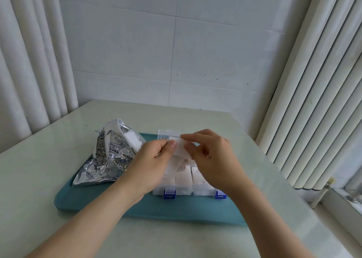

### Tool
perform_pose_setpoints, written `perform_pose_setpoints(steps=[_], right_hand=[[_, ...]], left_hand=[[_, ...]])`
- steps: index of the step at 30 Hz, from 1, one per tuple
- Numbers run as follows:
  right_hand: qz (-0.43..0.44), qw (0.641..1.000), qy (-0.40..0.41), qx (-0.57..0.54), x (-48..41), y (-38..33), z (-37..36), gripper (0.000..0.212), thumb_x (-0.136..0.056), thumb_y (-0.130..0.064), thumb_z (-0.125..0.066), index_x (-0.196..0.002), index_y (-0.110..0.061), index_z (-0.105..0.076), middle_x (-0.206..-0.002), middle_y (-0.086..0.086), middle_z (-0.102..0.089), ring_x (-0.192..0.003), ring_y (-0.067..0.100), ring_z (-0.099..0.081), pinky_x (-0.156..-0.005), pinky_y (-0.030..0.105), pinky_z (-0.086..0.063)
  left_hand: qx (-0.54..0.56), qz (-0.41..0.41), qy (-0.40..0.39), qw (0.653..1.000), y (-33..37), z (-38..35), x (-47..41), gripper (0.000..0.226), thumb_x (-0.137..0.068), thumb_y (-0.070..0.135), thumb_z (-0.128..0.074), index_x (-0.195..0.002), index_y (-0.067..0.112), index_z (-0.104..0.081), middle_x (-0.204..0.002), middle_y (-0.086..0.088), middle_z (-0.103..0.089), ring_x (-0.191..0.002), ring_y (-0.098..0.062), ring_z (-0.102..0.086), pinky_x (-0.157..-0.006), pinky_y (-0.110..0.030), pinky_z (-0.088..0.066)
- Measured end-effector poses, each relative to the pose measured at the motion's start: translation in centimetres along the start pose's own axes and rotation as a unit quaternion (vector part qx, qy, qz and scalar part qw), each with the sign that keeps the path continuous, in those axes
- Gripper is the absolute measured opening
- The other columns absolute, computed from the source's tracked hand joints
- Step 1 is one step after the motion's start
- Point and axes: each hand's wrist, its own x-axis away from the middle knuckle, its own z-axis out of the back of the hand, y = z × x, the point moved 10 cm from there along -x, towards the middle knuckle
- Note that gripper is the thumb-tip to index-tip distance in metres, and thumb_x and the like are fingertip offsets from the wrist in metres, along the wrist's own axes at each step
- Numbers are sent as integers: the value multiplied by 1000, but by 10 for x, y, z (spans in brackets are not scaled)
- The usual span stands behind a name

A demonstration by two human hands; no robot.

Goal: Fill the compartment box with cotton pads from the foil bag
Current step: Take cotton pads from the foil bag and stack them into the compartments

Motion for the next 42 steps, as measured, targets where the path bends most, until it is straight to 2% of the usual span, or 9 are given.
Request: perform_pose_setpoints(steps=[6,11,16,22,26,31,35,38,42], right_hand=[[20,997,39,58,4,-9,11,7,-90,-23,-79,-88,-29,-80,-79,-18,-71,-72,5,-65,-65,11,-43],[-191,971,-21,-146,9,24,8,19,-92,-8,-72,-106,-20,-66,-74,5,-77,-60,20,-72,-70,44,-62],[-292,938,-124,-137,25,33,-10,22,-87,-4,-75,-104,-16,-69,-68,8,-74,-51,16,-59,-59,30,-52],[-250,958,-136,-36,24,30,-18,9,-80,-14,-80,-75,-21,-83,-67,-1,-76,-55,12,-57,-61,27,-54],[-190,970,-144,56,20,22,-19,12,-81,-17,-75,-74,-23,-83,-62,-7,-73,-47,1,-55,-50,12,-45],[-137,970,-149,133,19,15,-22,12,-82,-26,-73,-76,-29,-82,-52,-20,-63,-55,-7,-56,-48,9,-36],[-122,991,9,45,8,8,5,9,-89,-38,-75,-91,-30,-77,-66,-14,-71,-61,-1,-63,-57,11,-43],[-171,981,50,-77,10,17,10,16,-93,-36,-74,-104,-24,-76,-84,-8,-77,-68,9,-72,-61,28,-57],[-204,949,54,-232,14,21,5,8,-96,-8,-72,-91,-10,-79,-77,5,-78,-60,18,-70,-53,29,-54]], left_hand=[[59,34,-39,997,0,-9,2,28,-111,24,-52,-109,11,-77,-102,-5,-82,-90,-25,-81,-89,-40,-63],[-82,-12,91,992,10,24,0,38,-98,3,-57,-116,31,-77,-112,31,-70,-110,4,-67,-88,-13,-48],[-131,-67,178,973,15,40,5,44,-99,2,-54,-130,30,-69,-131,16,-69,-106,-38,-64,-82,-33,-49],[-137,-39,130,981,11,24,7,44,-102,1,-51,-135,27,-64,-129,8,-66,-70,15,-60,-70,-7,-43],[-151,-30,107,982,10,20,8,46,-102,2,-51,-136,31,-61,-139,17,-58,-93,29,-54,-88,-3,-41],[-109,-15,111,988,7,22,5,44,-101,2,-54,-127,35,-67,-123,18,-68,-92,-20,-64,-79,-29,-54],[32,4,103,994,7,20,5,38,-102,-3,-55,-112,26,-76,-108,9,-78,-81,3,-73,-73,-13,-55],[114,22,64,991,-1,12,1,31,-103,-2,-58,-108,23,-76,-111,-4,-78,-97,-23,-79,-86,-38,-64],[124,9,39,991,-2,8,-1,33,-102,1,-65,-120,29,-65,-114,-3,-78,-99,-25,-77,-80,-33,-59]])
